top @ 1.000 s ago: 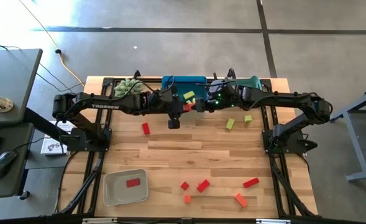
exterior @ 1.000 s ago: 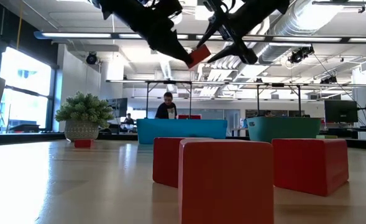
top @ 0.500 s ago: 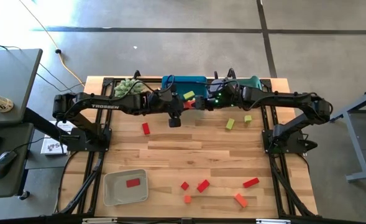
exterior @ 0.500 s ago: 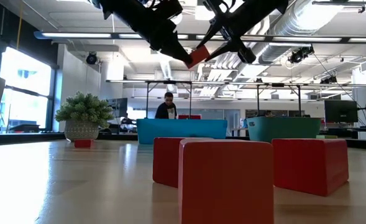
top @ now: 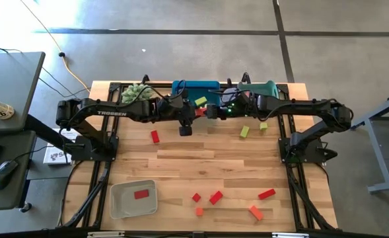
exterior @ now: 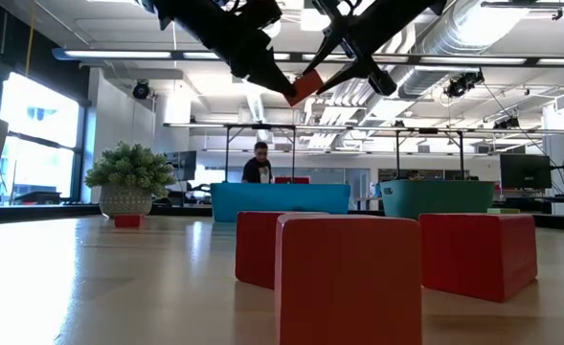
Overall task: Sort & place blocks by color
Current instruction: Put the orange block into the green bin
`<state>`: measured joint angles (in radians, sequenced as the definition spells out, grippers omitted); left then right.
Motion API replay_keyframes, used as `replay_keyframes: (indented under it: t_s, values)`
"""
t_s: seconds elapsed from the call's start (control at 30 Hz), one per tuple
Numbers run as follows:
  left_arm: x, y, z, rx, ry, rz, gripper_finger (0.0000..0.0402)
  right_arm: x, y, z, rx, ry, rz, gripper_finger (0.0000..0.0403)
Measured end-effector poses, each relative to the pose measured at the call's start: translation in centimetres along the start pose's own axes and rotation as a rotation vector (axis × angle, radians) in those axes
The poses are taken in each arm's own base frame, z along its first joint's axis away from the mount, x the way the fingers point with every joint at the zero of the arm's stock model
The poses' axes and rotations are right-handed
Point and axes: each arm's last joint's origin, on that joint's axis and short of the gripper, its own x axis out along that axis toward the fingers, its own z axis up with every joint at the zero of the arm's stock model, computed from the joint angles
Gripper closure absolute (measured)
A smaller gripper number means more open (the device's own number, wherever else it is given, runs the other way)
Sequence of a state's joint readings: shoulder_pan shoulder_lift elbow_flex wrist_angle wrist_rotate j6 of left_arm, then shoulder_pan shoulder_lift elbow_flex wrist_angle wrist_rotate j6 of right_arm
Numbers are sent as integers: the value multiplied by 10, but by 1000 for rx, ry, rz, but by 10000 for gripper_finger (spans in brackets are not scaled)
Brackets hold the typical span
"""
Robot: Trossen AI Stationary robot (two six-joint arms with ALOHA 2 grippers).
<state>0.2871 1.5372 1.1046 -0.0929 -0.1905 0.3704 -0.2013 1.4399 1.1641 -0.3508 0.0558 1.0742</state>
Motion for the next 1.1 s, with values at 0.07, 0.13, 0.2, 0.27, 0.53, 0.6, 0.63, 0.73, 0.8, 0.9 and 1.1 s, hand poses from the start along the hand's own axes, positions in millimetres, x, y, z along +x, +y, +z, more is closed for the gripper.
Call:
replay_keyframes:
  t_s: [0.07,0.13,0.2,0.27,0.53,0.6,0.63,0.73,0.8,0.9,1.1]
  values:
    - [0,0,0,0,0,1,261,0,1,-1,0,0,-1,297]
    - [0,0,0,0,0,1,261,0,1,-2,4,2,-3,297]
    - [0,0,0,0,-1,1,260,0,1,-2,4,2,-3,297]
    - [0,0,0,-1,-2,2,260,0,0,-2,5,2,-3,297]
    - [0,1,2,-5,-24,2,259,1,-3,-3,0,19,-35,297]
    - [0,1,2,-5,-22,2,259,1,-4,-4,-1,25,-43,297]
    - [0,1,2,-5,-23,4,259,1,-5,-4,-1,31,-54,297]
    - [0,1,2,-6,-22,6,258,1,-6,-5,-4,35,-71,297]
    - [0,1,2,-6,-22,5,258,1,-7,-5,-7,31,-82,297]
    - [0,1,2,-7,-20,4,258,1,-8,-5,-9,24,-89,297]
    - [0,1,2,-6,-18,7,258,0,-10,-6,-10,16,-124,297]
